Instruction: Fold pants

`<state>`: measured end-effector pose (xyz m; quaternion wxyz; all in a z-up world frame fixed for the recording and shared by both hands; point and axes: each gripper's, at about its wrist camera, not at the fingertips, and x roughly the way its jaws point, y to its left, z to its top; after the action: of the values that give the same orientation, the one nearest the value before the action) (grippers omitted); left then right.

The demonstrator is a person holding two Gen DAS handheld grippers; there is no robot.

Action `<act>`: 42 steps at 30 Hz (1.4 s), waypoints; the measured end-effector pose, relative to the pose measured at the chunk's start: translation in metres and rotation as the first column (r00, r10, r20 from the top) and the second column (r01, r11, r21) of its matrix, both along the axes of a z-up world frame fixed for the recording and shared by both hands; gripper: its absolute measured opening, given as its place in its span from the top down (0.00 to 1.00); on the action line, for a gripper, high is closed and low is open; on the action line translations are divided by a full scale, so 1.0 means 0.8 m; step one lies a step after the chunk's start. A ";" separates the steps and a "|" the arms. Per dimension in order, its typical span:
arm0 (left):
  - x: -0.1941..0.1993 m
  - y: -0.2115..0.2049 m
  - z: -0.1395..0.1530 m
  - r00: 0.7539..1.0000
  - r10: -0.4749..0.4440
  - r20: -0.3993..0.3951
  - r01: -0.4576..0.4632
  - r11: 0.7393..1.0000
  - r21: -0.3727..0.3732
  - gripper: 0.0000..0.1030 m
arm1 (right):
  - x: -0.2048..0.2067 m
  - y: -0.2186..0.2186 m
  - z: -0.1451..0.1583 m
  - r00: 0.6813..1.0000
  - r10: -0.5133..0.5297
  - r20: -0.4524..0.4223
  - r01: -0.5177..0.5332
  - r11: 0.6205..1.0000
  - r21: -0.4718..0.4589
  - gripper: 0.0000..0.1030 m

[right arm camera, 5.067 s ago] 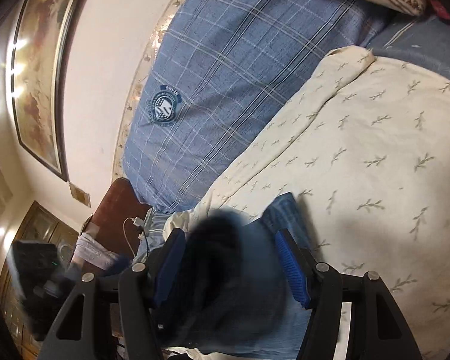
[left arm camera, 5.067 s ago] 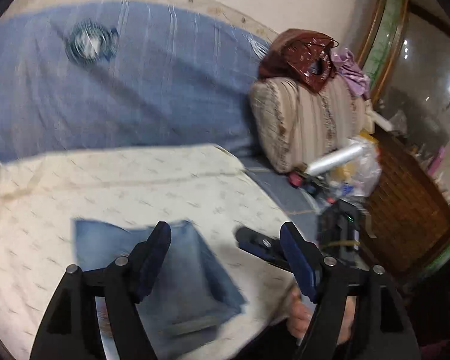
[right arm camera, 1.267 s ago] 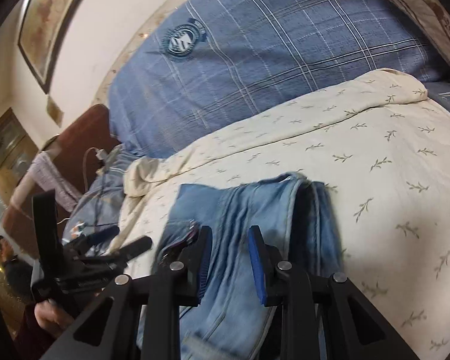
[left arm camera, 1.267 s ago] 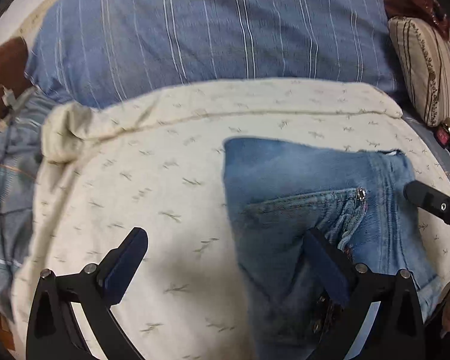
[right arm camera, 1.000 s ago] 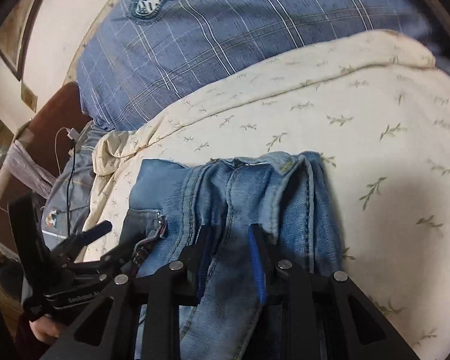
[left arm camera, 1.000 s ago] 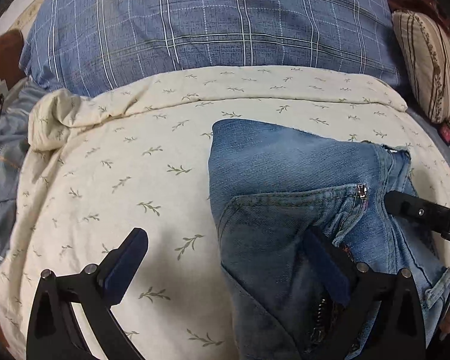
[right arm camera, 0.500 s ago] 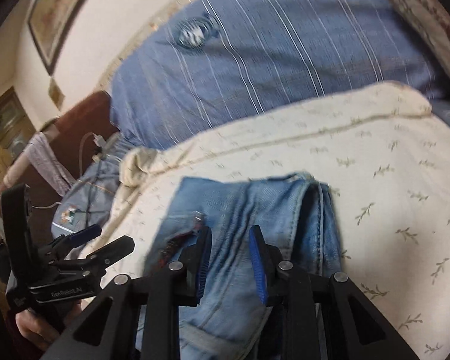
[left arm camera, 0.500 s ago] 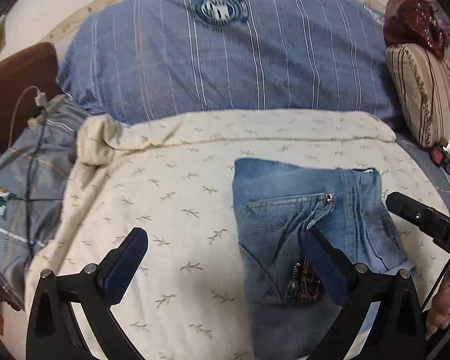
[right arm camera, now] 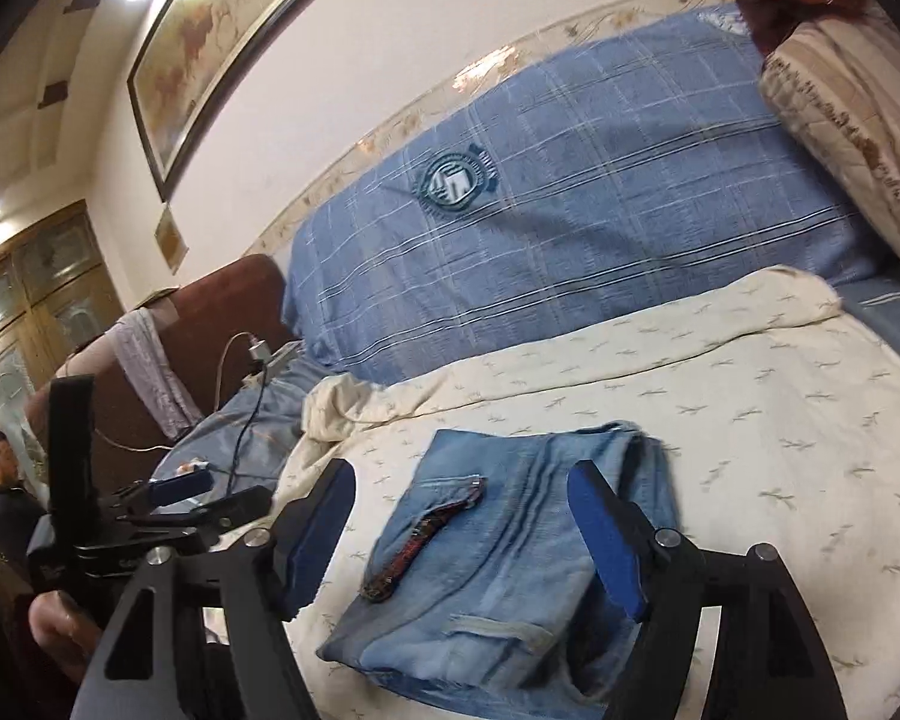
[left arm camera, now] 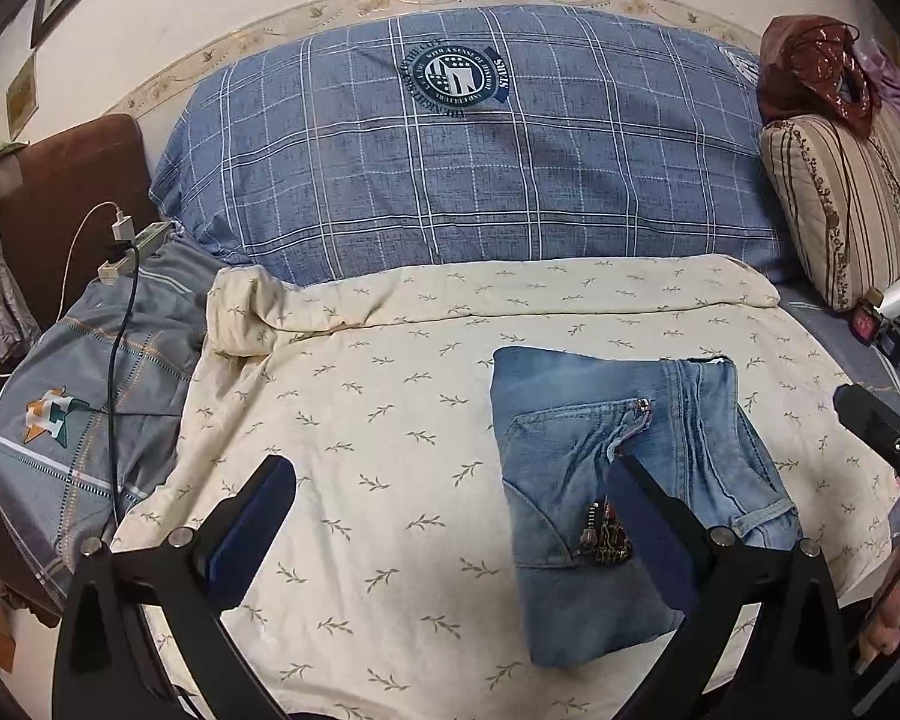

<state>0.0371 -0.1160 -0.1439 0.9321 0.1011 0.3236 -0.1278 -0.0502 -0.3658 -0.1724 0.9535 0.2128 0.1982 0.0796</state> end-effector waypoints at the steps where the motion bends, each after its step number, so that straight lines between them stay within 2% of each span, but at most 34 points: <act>1: 0.000 0.001 0.000 1.000 0.001 0.002 -0.001 1.000 0.000 0.00 | -0.003 -0.003 0.000 1.000 0.001 -0.001 -0.001 1.000 0.009 0.26; 8: 0.004 0.002 -0.007 1.000 0.013 -0.001 -0.013 1.000 0.004 0.00 | -0.010 -0.010 0.000 1.000 -0.014 0.004 0.014 1.000 0.002 0.26; 14: 0.014 0.000 -0.022 1.000 0.017 -0.022 -0.016 1.000 0.024 0.00 | 0.000 0.005 -0.005 1.000 0.015 -0.025 -0.016 0.998 -0.054 0.26; 17: 0.019 -0.001 -0.034 0.999 0.012 -0.041 -0.011 0.999 0.039 0.00 | 0.010 0.015 -0.011 0.997 0.021 -0.068 -0.028 0.995 -0.099 0.28; 22: 0.020 -0.005 -0.068 0.994 -0.017 -0.111 0.027 0.996 0.087 0.00 | 0.029 0.030 -0.029 0.984 0.044 -0.173 -0.072 0.985 -0.159 0.53; 23: 0.019 -0.006 -0.075 0.992 -0.026 -0.127 0.038 0.995 0.095 0.00 | 0.031 0.034 -0.032 0.981 0.048 -0.190 -0.083 0.981 -0.177 0.61; 26: 0.014 -0.010 -0.097 0.985 -0.053 -0.163 0.073 0.990 0.120 0.00 | 0.034 0.046 -0.040 0.972 0.065 -0.226 -0.116 0.969 -0.218 0.64; 30: 0.016 -0.018 -0.120 0.978 -0.067 -0.196 0.097 0.984 0.149 0.00 | 0.043 0.060 -0.063 0.939 0.083 -0.333 -0.177 0.948 -0.263 0.64; 32: 0.018 -0.020 -0.127 0.974 -0.072 -0.213 0.105 0.983 0.147 0.00 | 0.057 0.061 -0.087 0.895 0.099 -0.435 -0.221 0.945 -0.241 0.64; 33: 0.020 -0.020 -0.127 0.974 -0.071 -0.215 0.103 0.984 0.143 0.00 | 0.060 0.059 -0.091 0.887 0.104 -0.450 -0.227 0.947 -0.228 0.64; 37: 0.024 -0.015 -0.113 0.978 -0.060 -0.198 0.085 0.989 0.119 0.00 | 0.056 0.046 -0.084 0.897 0.124 -0.424 -0.215 0.961 -0.173 0.63; 42: 0.024 -0.009 -0.089 0.987 -0.046 -0.154 0.061 0.994 0.094 0.00 | 0.041 0.028 -0.056 0.949 0.113 -0.295 -0.156 0.979 -0.128 0.62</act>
<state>0.0563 -0.1234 -0.2153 0.8949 0.1457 0.3964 -0.1442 -0.0175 -0.3433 -0.2171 0.9203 0.1359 0.3536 0.0977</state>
